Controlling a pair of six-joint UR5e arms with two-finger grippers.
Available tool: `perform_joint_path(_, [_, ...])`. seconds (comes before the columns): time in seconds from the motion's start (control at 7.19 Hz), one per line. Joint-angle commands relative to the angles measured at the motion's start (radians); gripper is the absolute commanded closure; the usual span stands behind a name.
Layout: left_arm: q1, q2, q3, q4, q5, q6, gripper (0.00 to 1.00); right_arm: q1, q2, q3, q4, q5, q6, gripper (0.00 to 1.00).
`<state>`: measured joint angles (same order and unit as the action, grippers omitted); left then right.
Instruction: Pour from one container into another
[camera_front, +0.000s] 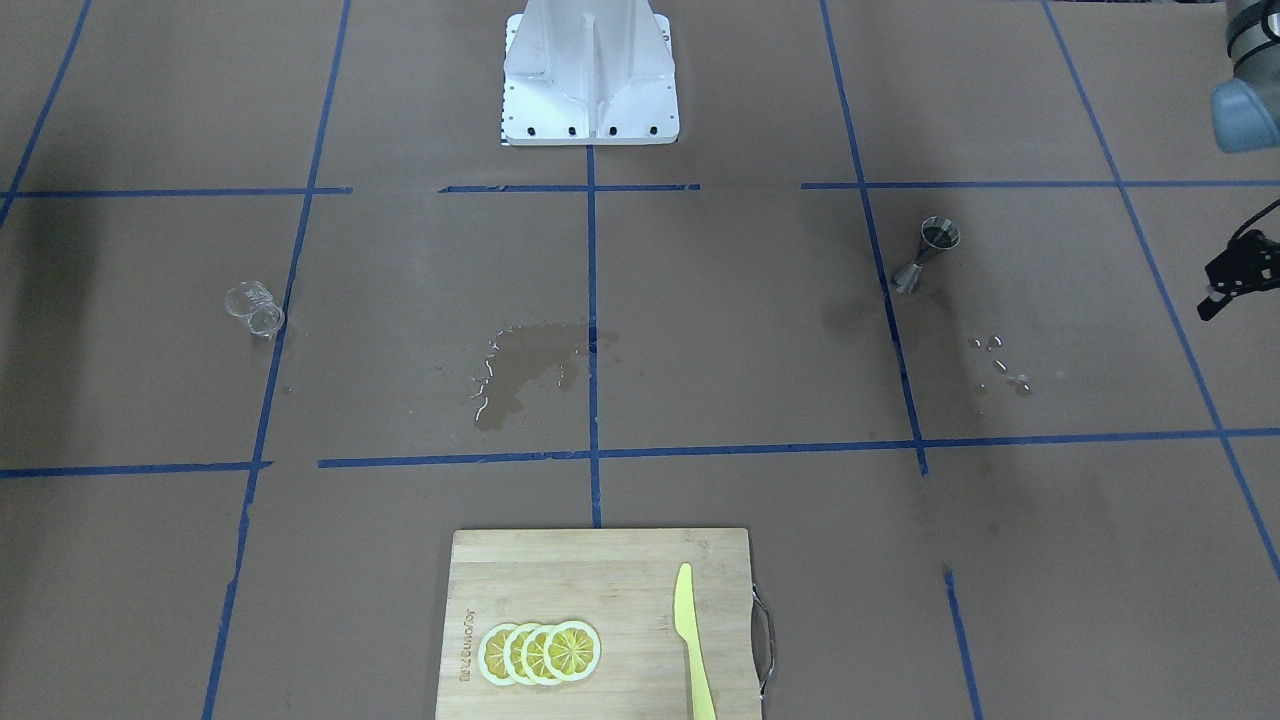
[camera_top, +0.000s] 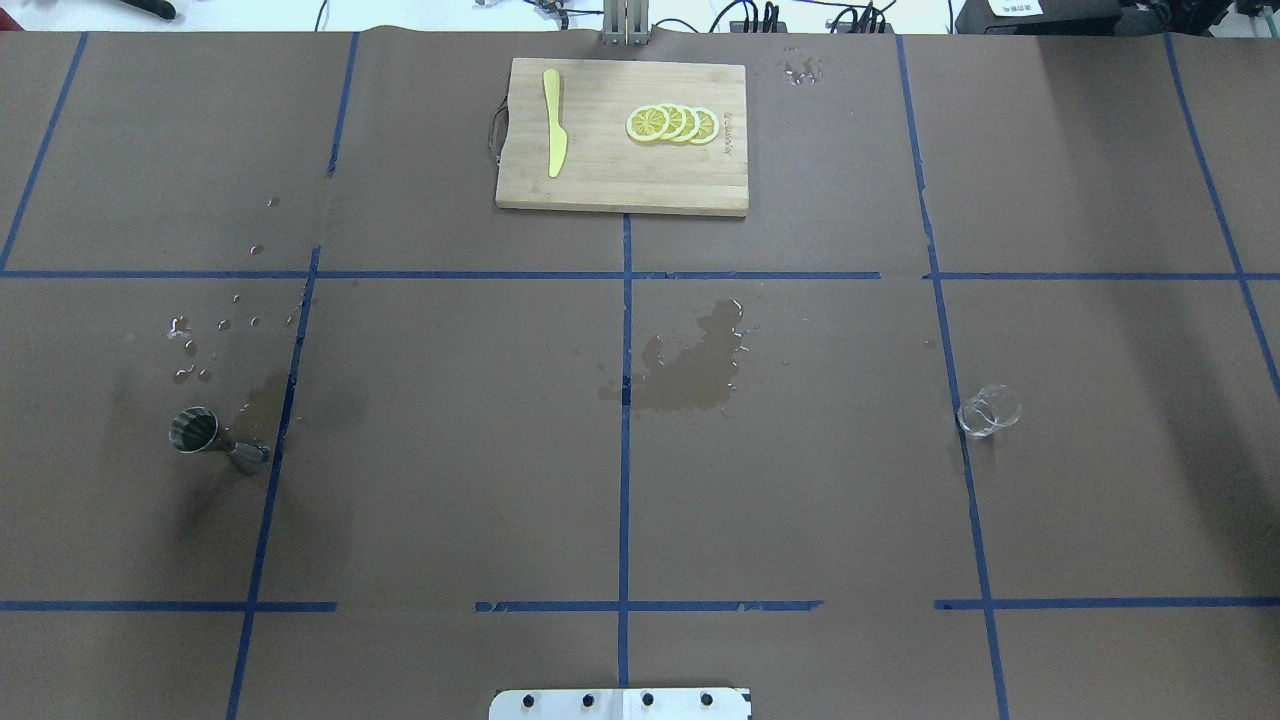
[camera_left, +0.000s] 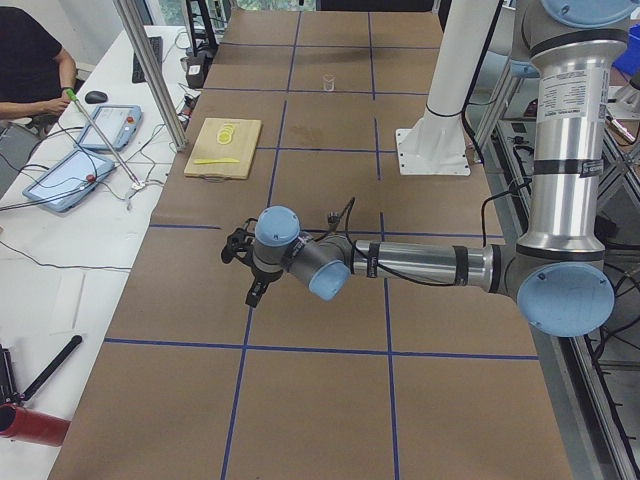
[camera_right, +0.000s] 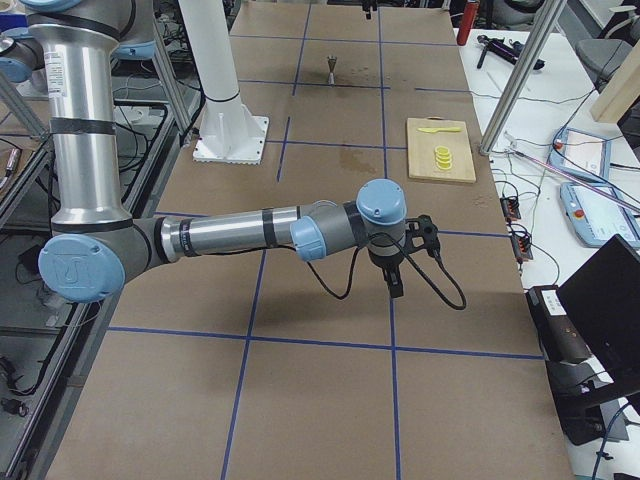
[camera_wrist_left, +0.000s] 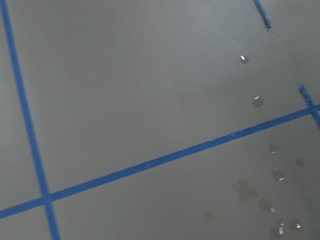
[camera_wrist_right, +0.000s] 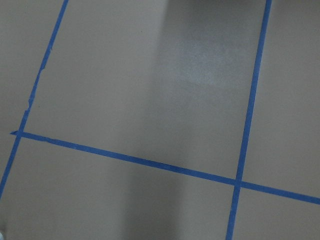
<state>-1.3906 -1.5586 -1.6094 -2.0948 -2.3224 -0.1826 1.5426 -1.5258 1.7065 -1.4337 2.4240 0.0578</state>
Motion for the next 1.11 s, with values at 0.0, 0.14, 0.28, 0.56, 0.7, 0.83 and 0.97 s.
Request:
perform_joint_path(0.0, [-0.106, -0.091, -0.084, 0.334, -0.003, 0.075, 0.0, 0.04, 0.038, 0.007, -0.128, 0.009, -0.059, 0.0])
perform_joint_path(0.14, [-0.161, -0.134, -0.104, 0.446, -0.046, 0.077, 0.0, 0.042, 0.026, 0.016, -0.12, 0.003, -0.049, 0.0])
perform_joint_path(0.28, [-0.165, -0.085, -0.1, 0.447, -0.101, 0.078, 0.0, 0.042, -0.003, 0.031, -0.114, -0.008, -0.049, 0.0])
perform_joint_path(0.56, [-0.119, 0.081, -0.133, 0.397, -0.147, 0.078, 0.0, 0.002, -0.124, 0.039, 0.018, 0.009, -0.047, 0.0])
perform_joint_path(0.7, [-0.11, 0.094, -0.135, 0.287, -0.14, 0.077, 0.0, -0.031, -0.164, 0.039, 0.05, 0.009, -0.039, 0.0])
perform_joint_path(0.83, [-0.11, 0.101, -0.136, 0.241, -0.15, 0.077, 0.0, -0.038, -0.174, 0.038, 0.05, 0.009, -0.042, 0.0])
perform_joint_path(0.97, [-0.101, 0.101, -0.133, 0.239, -0.152, 0.077, 0.0, -0.039, -0.2, 0.042, 0.058, 0.012, -0.045, 0.0])
